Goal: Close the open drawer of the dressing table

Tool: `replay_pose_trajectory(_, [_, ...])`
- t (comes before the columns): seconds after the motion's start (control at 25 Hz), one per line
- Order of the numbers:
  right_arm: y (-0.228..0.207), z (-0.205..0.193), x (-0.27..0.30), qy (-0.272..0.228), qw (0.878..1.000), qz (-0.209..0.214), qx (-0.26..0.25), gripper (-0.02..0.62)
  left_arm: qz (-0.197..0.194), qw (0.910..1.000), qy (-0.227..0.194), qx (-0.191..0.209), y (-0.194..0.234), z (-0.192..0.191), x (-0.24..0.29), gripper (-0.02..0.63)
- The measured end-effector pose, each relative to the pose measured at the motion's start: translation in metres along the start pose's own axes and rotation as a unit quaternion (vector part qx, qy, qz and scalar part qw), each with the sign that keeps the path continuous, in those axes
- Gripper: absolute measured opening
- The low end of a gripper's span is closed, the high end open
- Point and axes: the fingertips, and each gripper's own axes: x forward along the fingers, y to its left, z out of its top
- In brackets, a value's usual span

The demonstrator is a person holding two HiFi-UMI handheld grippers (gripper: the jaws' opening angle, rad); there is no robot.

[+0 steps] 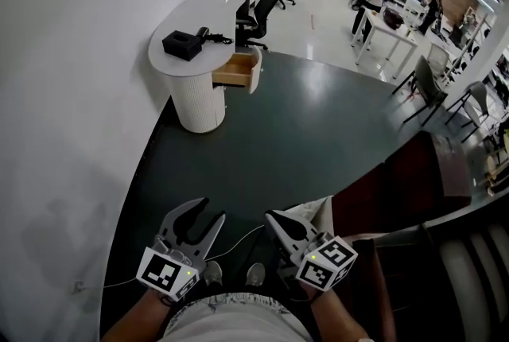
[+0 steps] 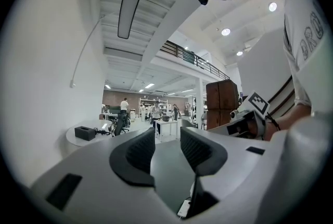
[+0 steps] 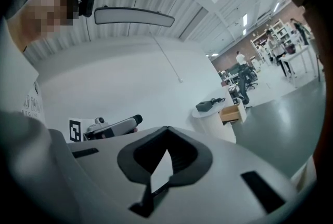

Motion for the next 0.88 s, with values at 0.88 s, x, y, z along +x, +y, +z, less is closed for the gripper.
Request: replay_pose_trajectory(0.88, [-0.059,0.009,0.043,0.013,1.0,0.001,-0.023,0.009,0.029,0.9996,0.009,-0.001,0.007,-0.014,0.039,0.156])
